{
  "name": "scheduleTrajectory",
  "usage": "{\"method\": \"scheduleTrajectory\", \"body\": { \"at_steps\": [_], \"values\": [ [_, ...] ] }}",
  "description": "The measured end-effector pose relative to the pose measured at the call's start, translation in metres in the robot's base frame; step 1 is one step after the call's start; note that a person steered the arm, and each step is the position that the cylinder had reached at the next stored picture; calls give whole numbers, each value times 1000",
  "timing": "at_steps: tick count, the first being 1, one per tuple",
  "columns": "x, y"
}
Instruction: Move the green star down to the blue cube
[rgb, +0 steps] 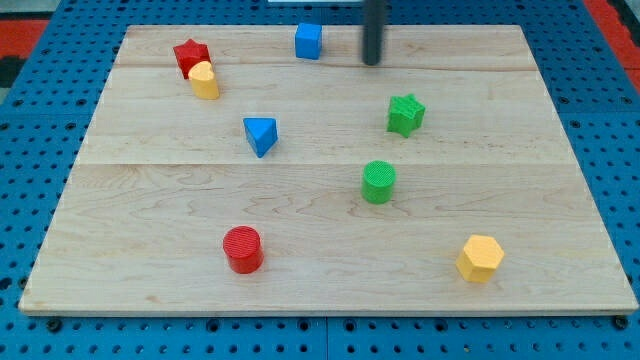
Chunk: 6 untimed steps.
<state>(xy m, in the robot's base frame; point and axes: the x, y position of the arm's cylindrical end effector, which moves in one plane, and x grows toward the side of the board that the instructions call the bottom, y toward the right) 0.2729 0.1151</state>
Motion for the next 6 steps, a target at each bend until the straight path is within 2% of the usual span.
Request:
{"method": "scheduleTrajectory", "body": {
  "at_steps": [1, 2, 3, 4, 5, 6],
  "values": [
    [73, 64],
    [84, -26],
    [85, -68],
    [107, -11],
    [153, -57],
    [120, -119]
  ]
}}
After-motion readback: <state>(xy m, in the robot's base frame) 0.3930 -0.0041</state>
